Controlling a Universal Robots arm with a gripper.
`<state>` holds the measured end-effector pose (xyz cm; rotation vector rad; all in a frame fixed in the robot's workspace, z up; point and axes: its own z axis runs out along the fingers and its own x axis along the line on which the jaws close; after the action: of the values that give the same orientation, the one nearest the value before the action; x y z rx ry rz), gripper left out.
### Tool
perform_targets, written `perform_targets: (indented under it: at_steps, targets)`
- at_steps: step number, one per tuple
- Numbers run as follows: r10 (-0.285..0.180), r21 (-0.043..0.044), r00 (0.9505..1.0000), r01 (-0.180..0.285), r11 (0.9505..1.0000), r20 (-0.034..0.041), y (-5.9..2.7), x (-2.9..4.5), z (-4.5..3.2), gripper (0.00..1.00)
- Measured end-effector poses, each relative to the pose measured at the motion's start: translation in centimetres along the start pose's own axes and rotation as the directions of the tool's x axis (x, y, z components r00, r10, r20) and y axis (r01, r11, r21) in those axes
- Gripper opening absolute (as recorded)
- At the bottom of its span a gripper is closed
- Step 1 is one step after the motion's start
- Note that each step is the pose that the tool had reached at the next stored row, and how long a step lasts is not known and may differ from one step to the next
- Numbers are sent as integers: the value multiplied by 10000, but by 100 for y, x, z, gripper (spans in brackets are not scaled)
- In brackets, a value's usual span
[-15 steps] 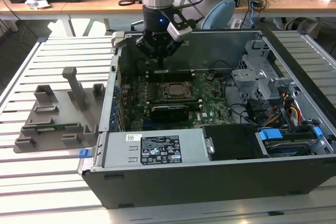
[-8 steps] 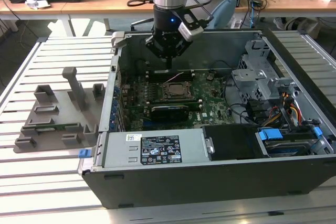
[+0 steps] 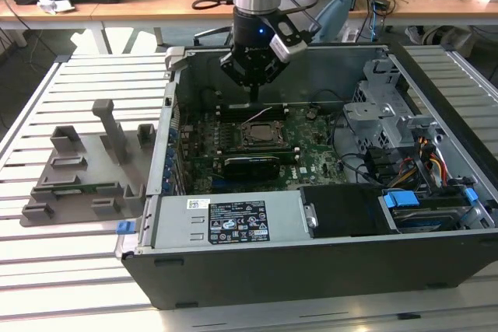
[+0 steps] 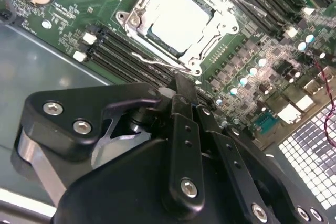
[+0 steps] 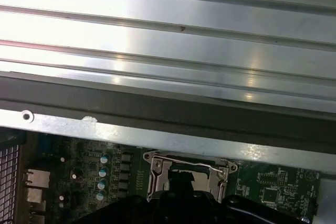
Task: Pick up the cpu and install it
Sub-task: 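Install the first cpu locking lever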
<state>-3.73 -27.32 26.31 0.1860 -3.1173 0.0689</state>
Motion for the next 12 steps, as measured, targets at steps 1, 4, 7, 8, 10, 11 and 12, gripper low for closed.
perform_targets:
  at_steps: [1, 4, 7, 8, 10, 11, 12]
  targets:
    - [-4, -88, 10000, 4, 10000, 10, -19, 19, 7, 11]
    - [-2, -228, 10000, 3, 9997, 29, -58, 32, 30, 11]
    - [-4, -407, 10000, 6, 9992, 49, -60, 34, 43, 11]
    - [-5, -489, 10000, 8, 9988, 59, -59, 34, 49, 11]
    - [-6, -652, 10000, 11, 9979, 79, -59, 34, 60, 11]
    - [-6, -679, 10000, 11, 9977, 83, -59, 34, 65, 11]
    - [-5, -678, 10000, 11, 9977, 82, -59, 34, 65, 11]
